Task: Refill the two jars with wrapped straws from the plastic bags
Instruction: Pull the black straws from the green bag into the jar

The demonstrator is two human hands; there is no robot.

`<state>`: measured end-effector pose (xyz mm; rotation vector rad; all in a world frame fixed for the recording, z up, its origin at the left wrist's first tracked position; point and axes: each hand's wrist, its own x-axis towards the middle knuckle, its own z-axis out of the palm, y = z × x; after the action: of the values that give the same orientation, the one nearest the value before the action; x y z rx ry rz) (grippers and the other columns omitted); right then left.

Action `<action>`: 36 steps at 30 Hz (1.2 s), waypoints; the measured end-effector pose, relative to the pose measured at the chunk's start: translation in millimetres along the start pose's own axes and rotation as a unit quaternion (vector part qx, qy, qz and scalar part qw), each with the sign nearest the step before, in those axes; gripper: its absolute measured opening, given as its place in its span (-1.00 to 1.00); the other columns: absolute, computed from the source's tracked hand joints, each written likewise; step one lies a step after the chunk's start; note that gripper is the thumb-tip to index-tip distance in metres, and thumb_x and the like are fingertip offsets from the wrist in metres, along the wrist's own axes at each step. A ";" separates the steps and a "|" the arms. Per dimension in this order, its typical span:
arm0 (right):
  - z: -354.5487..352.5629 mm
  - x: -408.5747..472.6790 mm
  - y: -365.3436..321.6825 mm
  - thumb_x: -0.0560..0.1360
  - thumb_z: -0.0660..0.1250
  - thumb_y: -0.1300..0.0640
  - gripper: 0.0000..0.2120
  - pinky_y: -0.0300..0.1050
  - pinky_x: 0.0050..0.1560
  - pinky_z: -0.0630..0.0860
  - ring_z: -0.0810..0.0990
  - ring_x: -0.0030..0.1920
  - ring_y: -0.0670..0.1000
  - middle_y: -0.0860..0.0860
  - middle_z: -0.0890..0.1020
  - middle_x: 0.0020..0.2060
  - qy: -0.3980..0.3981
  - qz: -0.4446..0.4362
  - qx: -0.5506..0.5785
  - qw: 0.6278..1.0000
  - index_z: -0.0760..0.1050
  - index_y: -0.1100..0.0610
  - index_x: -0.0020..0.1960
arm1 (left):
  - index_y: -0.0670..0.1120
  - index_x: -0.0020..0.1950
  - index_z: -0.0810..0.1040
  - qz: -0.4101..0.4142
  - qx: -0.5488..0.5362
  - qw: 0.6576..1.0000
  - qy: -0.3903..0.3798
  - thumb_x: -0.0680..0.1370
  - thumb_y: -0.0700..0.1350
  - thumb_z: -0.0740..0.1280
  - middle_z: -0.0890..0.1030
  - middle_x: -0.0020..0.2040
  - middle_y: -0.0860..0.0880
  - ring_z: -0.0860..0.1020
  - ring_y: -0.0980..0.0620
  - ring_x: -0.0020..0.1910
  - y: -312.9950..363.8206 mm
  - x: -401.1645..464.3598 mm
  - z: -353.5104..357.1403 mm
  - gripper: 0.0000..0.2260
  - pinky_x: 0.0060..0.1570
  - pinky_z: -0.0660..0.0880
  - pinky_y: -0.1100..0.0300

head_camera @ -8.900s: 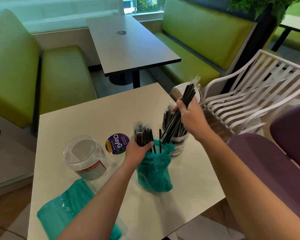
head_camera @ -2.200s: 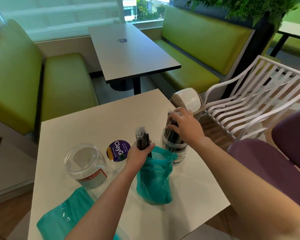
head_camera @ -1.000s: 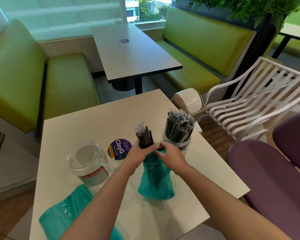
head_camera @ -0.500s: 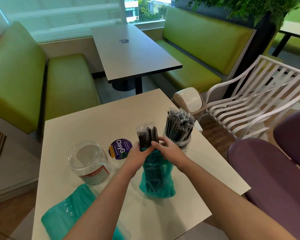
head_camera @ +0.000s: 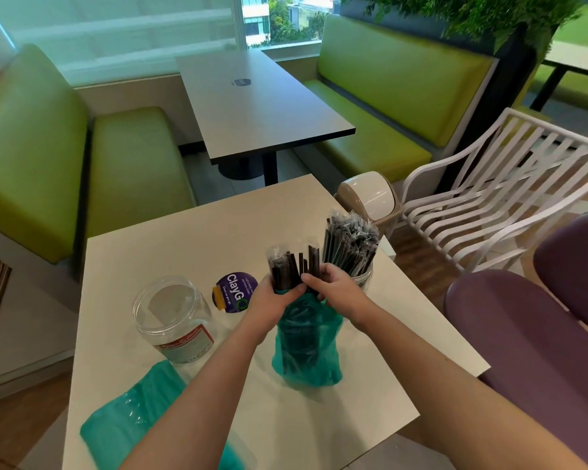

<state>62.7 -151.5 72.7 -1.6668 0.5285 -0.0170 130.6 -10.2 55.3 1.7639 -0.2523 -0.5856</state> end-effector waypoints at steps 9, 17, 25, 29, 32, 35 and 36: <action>-5.8 0.3 -3.0 0.59 0.31 0.09 -0.80 -0.36 -0.26 0.45 0.56 -0.19 -0.16 -0.03 0.62 -0.09 0.000 -0.005 -0.007 1.000 0.50 0.14 0.17 | -0.01 0.25 0.53 -0.005 0.007 1.000 -0.011 0.48 -0.07 0.48 0.64 0.10 0.01 0.59 0.10 0.06 4.8 -1.5 8.1 -0.63 0.01 0.52 0.22; -10.9 -2.9 -10.5 0.61 0.26 0.13 -0.85 0.03 0.15 0.55 0.64 0.03 0.05 0.08 0.67 -0.06 0.036 -0.032 -0.035 0.998 0.43 0.18 0.13 | -0.03 0.22 0.53 -0.013 0.013 1.000 0.018 0.47 -0.03 0.49 0.64 0.09 0.03 0.60 0.03 0.08 5.7 2.5 9.2 -0.65 0.12 0.53 0.06; -39.0 -6.1 -56.5 0.65 0.16 0.10 -0.87 -0.17 0.07 0.47 0.62 0.02 -0.06 -0.03 0.67 -0.10 0.096 -0.116 -0.088 0.985 0.40 0.11 0.16 | -0.05 0.23 0.51 0.004 0.081 0.996 0.034 0.48 -0.01 0.47 0.61 0.08 0.00 0.56 0.00 0.05 9.9 7.2 17.3 -0.64 0.04 0.48 0.10; -55.0 -11.8 -93.1 0.66 0.13 0.11 -0.84 -0.31 -0.12 0.53 0.62 -0.07 -0.10 0.01 0.67 -0.08 0.153 -0.172 -0.076 0.970 0.36 0.16 0.19 | -0.03 0.23 0.50 0.003 0.093 0.995 0.039 0.49 0.00 0.46 0.60 0.05 0.03 0.55 0.01 0.03 10.2 8.4 17.4 -0.65 0.02 0.47 0.12; -62.1 -12.7 -111.9 0.66 0.13 0.08 -0.84 -0.15 -0.08 0.48 0.61 -0.05 0.01 -0.10 0.64 -0.15 0.207 -0.221 -0.084 0.949 0.35 0.14 0.16 | -0.03 0.22 0.50 0.002 0.091 0.995 0.042 0.50 -0.01 0.45 0.58 0.01 0.06 0.54 0.04 0.02 10.6 7.2 17.0 -0.67 -0.01 0.42 0.16; -62.5 -11.9 -120.2 0.66 0.14 0.06 -0.80 -0.13 -0.08 0.43 0.56 -0.08 -0.01 -0.18 0.58 -0.18 0.244 -0.249 -0.117 0.930 0.36 0.16 0.19 | -0.03 0.22 0.50 0.000 0.090 0.995 0.045 0.50 -0.01 0.45 0.59 0.03 0.05 0.55 0.02 0.04 8.8 7.6 15.6 -0.67 0.02 0.45 0.14; -60.9 -10.6 -119.5 0.65 0.16 0.06 -0.77 -0.16 -0.10 0.38 0.53 -0.08 -0.02 -0.15 0.57 -0.15 0.250 -0.250 -0.138 0.925 0.38 0.19 0.20 | -0.03 0.22 0.50 0.000 0.091 0.995 0.046 0.50 -0.02 0.45 0.59 0.03 0.04 0.55 0.01 0.05 8.5 7.8 15.2 -0.67 0.04 0.46 0.13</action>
<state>73.9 -196.4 199.0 -2.0465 0.4803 -0.7925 130.6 -28.9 58.7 1.9621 -0.2480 -0.4929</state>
